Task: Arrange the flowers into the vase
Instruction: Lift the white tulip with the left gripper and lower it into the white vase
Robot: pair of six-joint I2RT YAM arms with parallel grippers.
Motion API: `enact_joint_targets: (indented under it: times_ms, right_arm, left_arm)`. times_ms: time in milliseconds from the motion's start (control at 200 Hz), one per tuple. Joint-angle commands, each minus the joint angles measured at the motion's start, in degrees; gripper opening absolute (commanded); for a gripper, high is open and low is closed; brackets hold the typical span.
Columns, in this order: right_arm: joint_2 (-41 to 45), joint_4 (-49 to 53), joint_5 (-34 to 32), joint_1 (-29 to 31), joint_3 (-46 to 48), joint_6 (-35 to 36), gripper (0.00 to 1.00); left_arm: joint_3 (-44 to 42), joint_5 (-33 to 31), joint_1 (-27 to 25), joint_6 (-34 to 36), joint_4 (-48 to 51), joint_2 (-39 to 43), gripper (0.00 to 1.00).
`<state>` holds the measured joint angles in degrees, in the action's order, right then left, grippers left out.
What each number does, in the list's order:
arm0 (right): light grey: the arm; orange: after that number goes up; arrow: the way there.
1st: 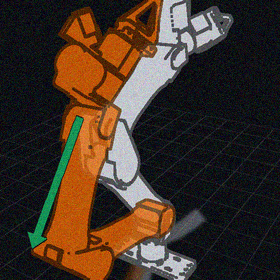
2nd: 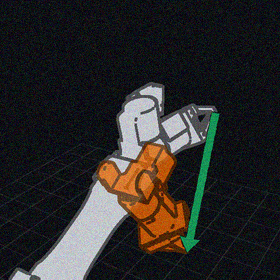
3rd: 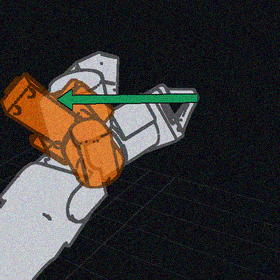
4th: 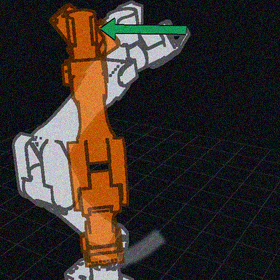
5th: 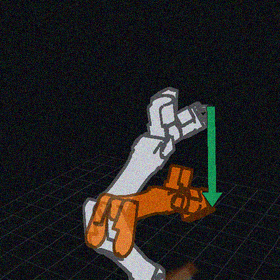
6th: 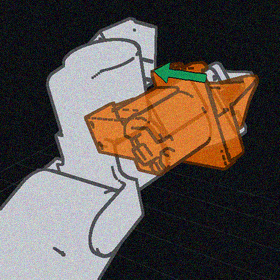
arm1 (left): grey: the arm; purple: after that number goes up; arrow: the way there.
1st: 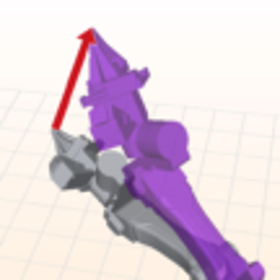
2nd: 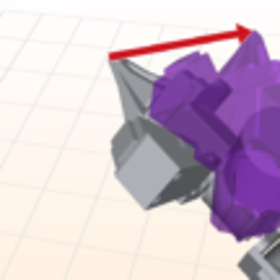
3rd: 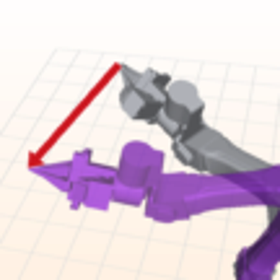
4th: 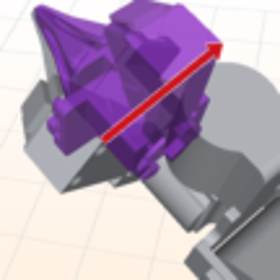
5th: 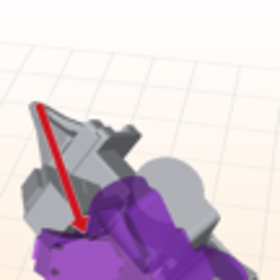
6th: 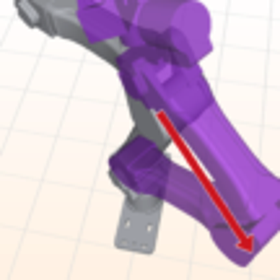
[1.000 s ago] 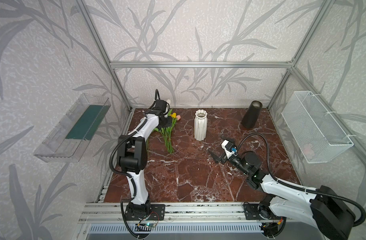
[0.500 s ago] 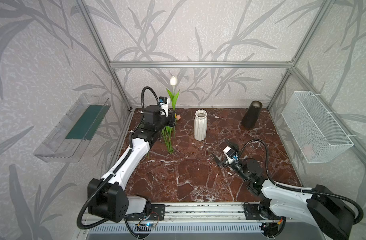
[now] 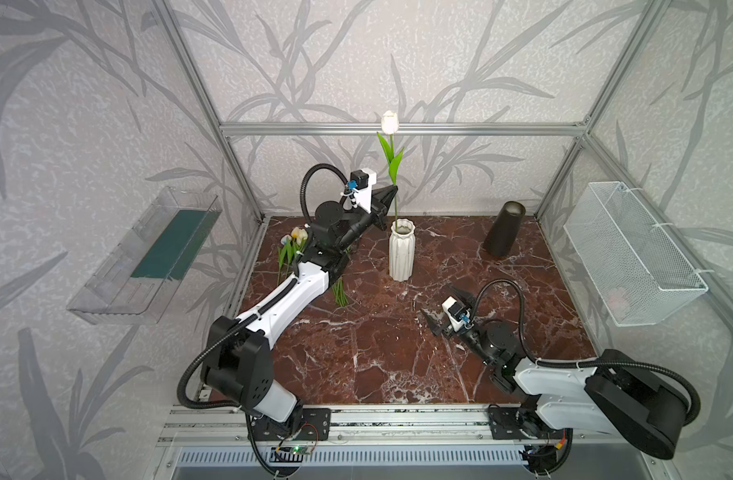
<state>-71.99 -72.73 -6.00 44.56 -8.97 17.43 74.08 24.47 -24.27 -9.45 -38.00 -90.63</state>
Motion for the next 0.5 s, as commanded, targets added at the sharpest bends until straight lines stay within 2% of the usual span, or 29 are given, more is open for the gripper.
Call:
enact_joint_targets:
  times_ms: [0,230,495]
  right_arm:
    - [-0.08,-4.33,-1.15,0.39,0.22,0.06,0.99]
    - [0.77,-4.33,-0.68,0.50,0.44,0.37,0.99]
    - [1.98,-3.04,0.39,0.53,0.40,0.16,0.99]
  left_arm:
    - [2.81,1.11,-0.34,-1.59,-7.37,-3.25,0.00]
    - [3.47,0.07,-0.42,-0.74,-6.45,-8.79,0.00]
    - [-3.51,-0.36,-0.99,-2.90,-11.14,-10.17,0.00]
